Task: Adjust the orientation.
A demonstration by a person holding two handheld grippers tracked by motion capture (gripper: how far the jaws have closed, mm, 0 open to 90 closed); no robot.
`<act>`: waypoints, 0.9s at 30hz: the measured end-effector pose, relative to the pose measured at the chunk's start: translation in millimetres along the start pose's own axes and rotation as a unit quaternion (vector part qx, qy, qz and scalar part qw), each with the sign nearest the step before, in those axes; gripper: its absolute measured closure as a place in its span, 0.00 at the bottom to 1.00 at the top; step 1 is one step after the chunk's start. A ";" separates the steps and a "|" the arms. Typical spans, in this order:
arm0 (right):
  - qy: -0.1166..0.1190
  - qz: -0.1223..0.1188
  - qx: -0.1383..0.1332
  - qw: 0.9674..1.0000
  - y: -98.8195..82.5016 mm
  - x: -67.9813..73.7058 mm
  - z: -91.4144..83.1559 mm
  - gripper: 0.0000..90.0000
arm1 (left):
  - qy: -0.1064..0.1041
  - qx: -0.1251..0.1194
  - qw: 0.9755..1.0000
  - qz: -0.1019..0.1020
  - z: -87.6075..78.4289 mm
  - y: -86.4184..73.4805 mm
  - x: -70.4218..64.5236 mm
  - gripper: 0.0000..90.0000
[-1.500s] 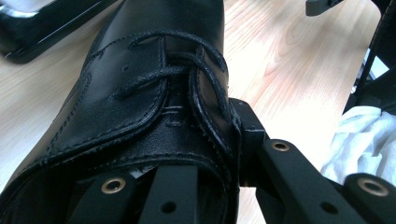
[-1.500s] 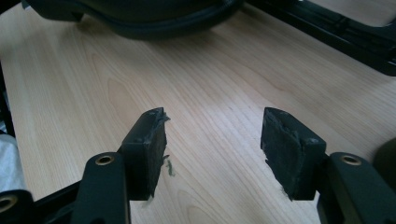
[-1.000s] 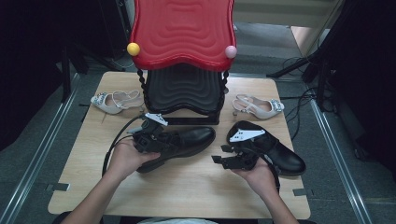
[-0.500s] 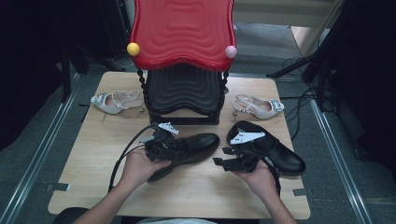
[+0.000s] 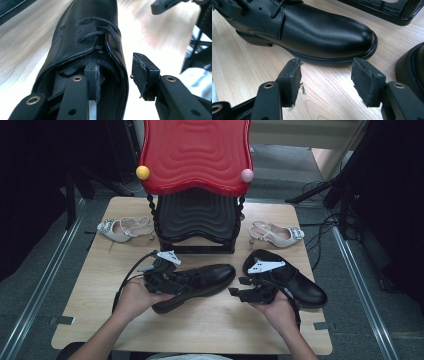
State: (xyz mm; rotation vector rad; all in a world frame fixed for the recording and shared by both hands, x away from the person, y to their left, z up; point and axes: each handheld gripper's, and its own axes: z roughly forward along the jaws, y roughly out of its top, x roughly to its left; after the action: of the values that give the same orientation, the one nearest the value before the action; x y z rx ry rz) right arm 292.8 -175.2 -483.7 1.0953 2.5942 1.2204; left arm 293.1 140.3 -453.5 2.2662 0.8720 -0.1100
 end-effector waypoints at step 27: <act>0.010 -0.003 -0.013 1.000 3.9 18.7 17.8 0.69 | 0.032 -0.040 0.999 -0.009 -59.8 -24.9 64.3 0.96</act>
State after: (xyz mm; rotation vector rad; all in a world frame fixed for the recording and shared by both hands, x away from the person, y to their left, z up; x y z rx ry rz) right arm 287.3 -150.3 -489.0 1.0756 2.5856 1.2671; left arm 317.7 227.5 -442.6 2.1974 0.9143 -0.0101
